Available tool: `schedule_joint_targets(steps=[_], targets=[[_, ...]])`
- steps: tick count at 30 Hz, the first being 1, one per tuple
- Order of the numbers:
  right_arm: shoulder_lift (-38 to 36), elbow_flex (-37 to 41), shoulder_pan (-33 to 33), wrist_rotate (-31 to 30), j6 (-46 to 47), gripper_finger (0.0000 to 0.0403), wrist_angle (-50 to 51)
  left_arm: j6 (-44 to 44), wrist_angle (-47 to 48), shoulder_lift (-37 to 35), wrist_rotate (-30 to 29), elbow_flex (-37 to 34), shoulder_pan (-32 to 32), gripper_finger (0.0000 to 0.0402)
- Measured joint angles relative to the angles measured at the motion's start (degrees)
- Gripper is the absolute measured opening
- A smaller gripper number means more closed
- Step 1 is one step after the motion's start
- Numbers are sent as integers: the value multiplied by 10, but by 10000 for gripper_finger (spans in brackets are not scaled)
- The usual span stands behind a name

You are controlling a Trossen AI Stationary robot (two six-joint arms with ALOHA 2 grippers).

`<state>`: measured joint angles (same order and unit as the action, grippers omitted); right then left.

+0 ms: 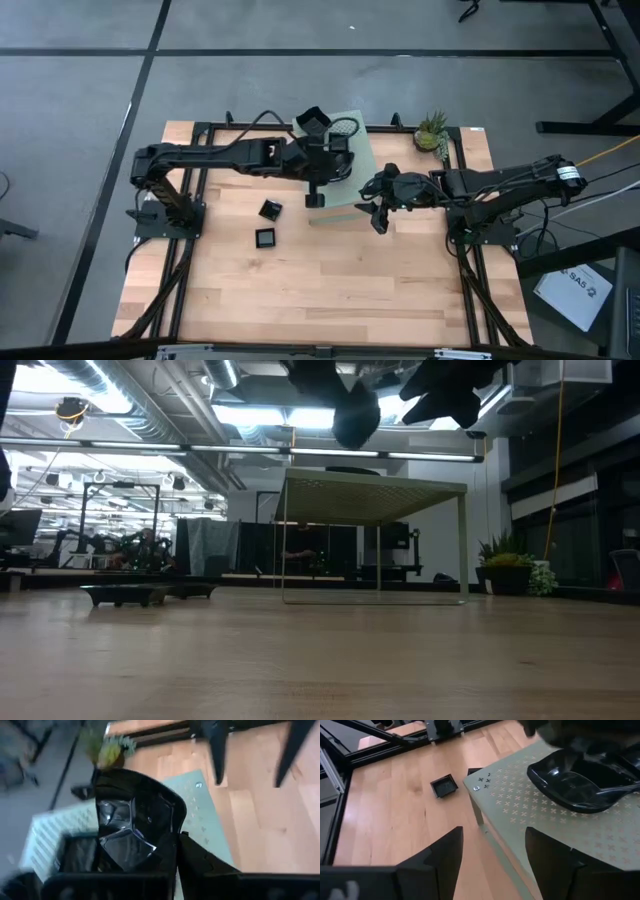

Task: Pick & Place Mini shaped plates
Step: Stack the black leaf shaped plate on top of the black leaf shape plates on the shelf

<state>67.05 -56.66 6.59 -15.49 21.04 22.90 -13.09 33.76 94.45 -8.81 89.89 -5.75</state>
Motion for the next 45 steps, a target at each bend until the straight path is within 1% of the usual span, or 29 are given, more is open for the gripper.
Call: schedule_joint_targets(steps=[2, 7, 10, 12, 14, 19, 23, 25, 29, 32, 35, 38, 42, 45], targets=[[0, 0, 0, 0, 2, 212, 0, 56, 2, 6, -1, 0, -1, 3], [0, 0, 0, 0, 8, 212, 1, 205, 1, 12, -32, 0, 0, 3], [0, 0, 0, 0, -3, 212, 1, 292, -8, 12, -39, 0, -1, 3], [0, 0, 0, -1, -9, 212, 1, 334, -12, 12, -39, 0, -1, 3], [0, 0, -2, -1, -19, 212, 1, 346, -21, 12, -39, 0, -1, 3], [0, 0, -5, -1, -36, 212, 1, 300, -25, 12, -43, 0, 8, 3], [0, 0, -10, -1, -40, 212, 1, 286, -14, 12, -48, 0, 8, 3], [0, 0, -13, 0, -46, 212, 1, 237, -12, 12, -39, 0, 5, 3], [0, 0, -16, 0, -50, 212, 1, 69, 16, 17, -34, 0, 3, 3], [0, 0, -16, 0, -50, 212, 1, -11, 38, 17, -34, -1, -1, 3], [0, 0, -16, 0, -50, 212, 1, -56, 60, 17, -30, -1, -10, 6], [0, 0, -16, 0, -49, 212, 1, -102, 74, 17, -10, -1, -16, 14], [0, 0, -16, 0, -48, 212, 1, -151, 83, 18, -2, -1, -16, 37], [0, 0, -16, 0, -44, 212, 1, -174, 83, 23, -12, -1, -17, 59]])
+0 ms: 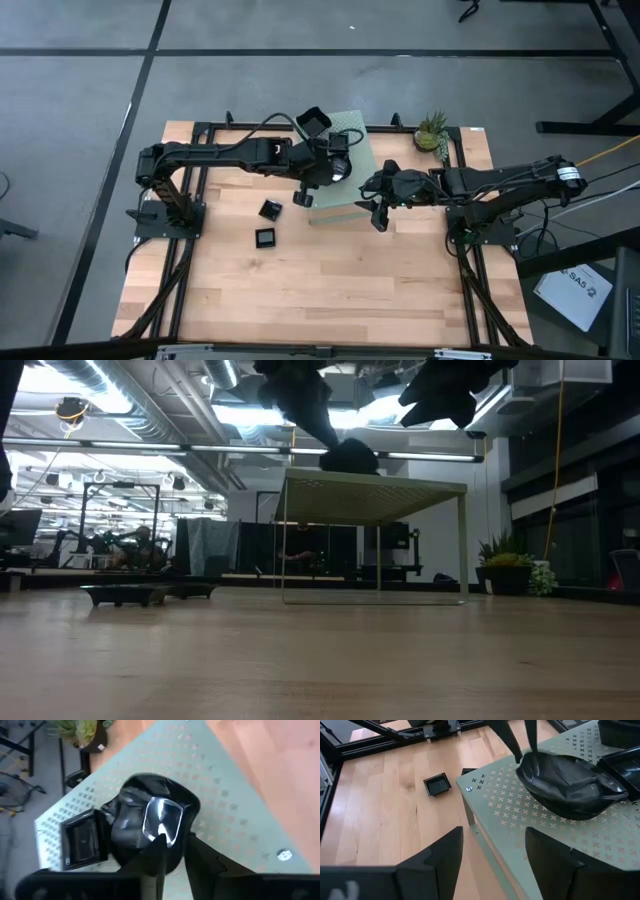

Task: Pick & Place Mini shaped plates
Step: Stack the black leaf shaped plate on top of the black leaf shape plates on the shelf, then stack the black square plate on top of the black square plates on the shelf

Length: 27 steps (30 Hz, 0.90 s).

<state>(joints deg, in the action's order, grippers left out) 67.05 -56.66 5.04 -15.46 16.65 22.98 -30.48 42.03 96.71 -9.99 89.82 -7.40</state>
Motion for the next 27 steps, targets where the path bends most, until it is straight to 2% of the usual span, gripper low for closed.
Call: schedule_joint_targets(steps=[6, 12, 22, 27], targets=[[0, 0, 0, 0, 10, 212, 0, -33, -3, 5, -20, 0, 0, 95], [0, 0, 0, 0, 22, 212, 0, -33, -17, 4, -20, 0, 7, 111], [0, 0, 0, 0, 26, 212, -1, -11, -88, -28, -25, 1, 36, 96], [0, 0, 0, -10, 25, 212, -2, 36, -105, -28, 21, 1, 30, 86]])
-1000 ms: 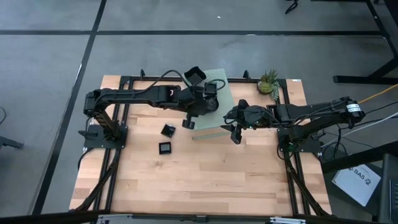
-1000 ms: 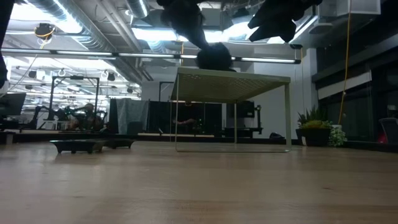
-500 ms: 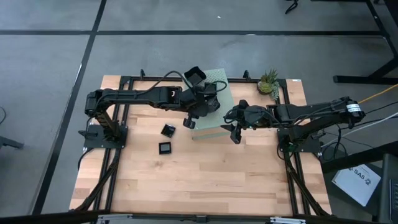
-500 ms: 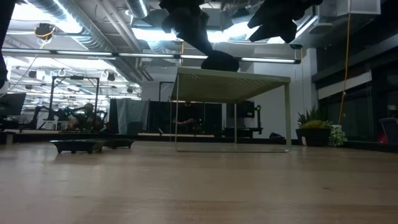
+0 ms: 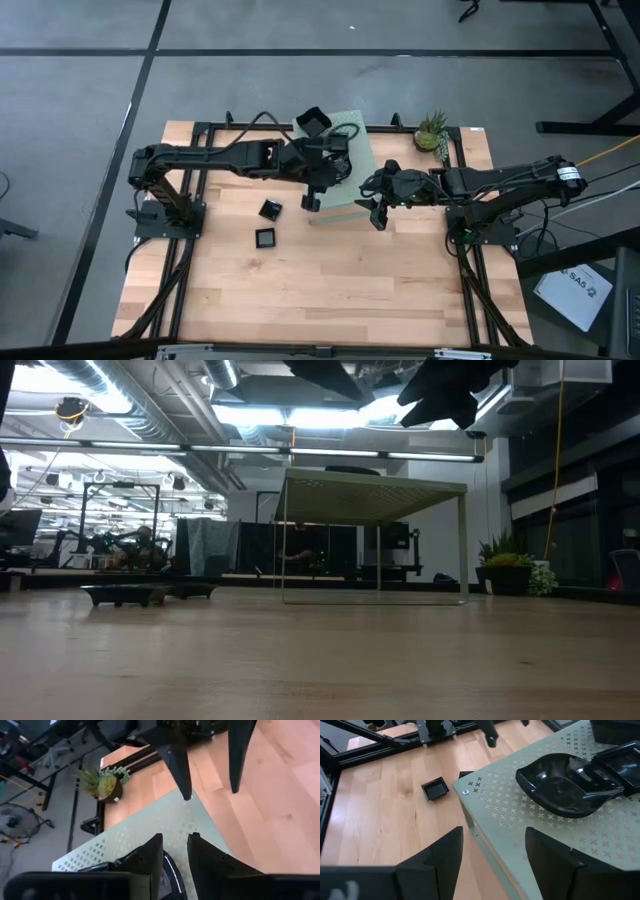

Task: Pick & Place Mini shaped plates
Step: Stack the black square plate on top of the black square plates on the shelf

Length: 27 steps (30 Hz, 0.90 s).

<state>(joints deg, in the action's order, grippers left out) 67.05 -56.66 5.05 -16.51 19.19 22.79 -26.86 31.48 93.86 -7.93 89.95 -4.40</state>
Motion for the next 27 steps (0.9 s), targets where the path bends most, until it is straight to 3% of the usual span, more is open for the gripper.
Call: schedule_joint_targets(steps=[16, 27], targets=[[0, 0, -4, 0, -2, 212, -2, 88, 45, 4, 3, 0, 36, 52], [0, 0, -4, 26, -33, 212, -2, 227, 169, 4, -3, 0, 97, 52]])
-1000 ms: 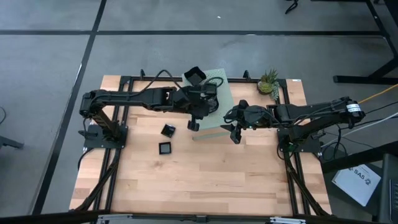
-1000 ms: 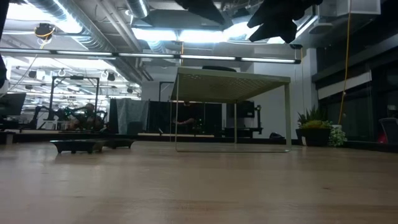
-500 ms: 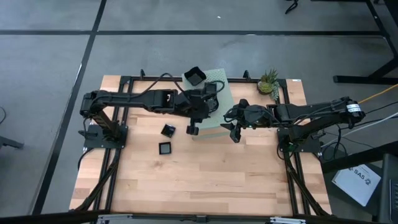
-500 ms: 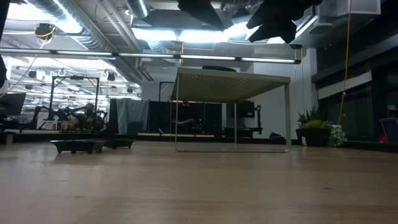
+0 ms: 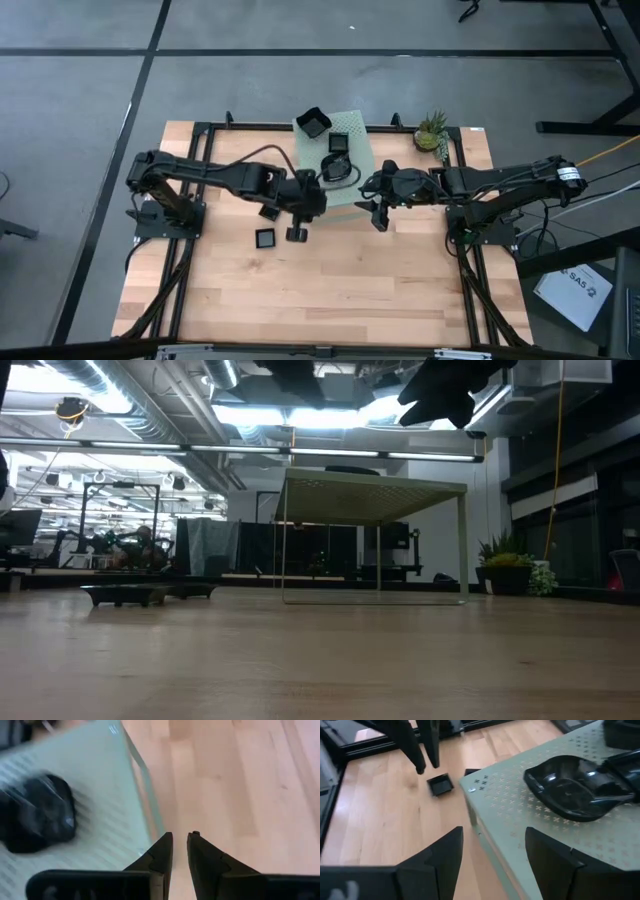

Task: Pick & Place Mini shaped plates
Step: Stack the black square plate on top of the black square plates on the shelf

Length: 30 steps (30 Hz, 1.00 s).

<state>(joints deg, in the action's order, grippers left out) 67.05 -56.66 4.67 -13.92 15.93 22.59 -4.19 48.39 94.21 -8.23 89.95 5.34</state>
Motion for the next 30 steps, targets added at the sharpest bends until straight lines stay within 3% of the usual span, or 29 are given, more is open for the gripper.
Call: schedule_joint_targets(steps=[18, 30], targets=[[0, 0, 0, 46, -42, 212, 0, 310, 146, 0, -5, -5, 134, 66], [0, 0, 20, 50, -39, 212, 5, 350, 202, 26, -43, -5, 155, 111]])
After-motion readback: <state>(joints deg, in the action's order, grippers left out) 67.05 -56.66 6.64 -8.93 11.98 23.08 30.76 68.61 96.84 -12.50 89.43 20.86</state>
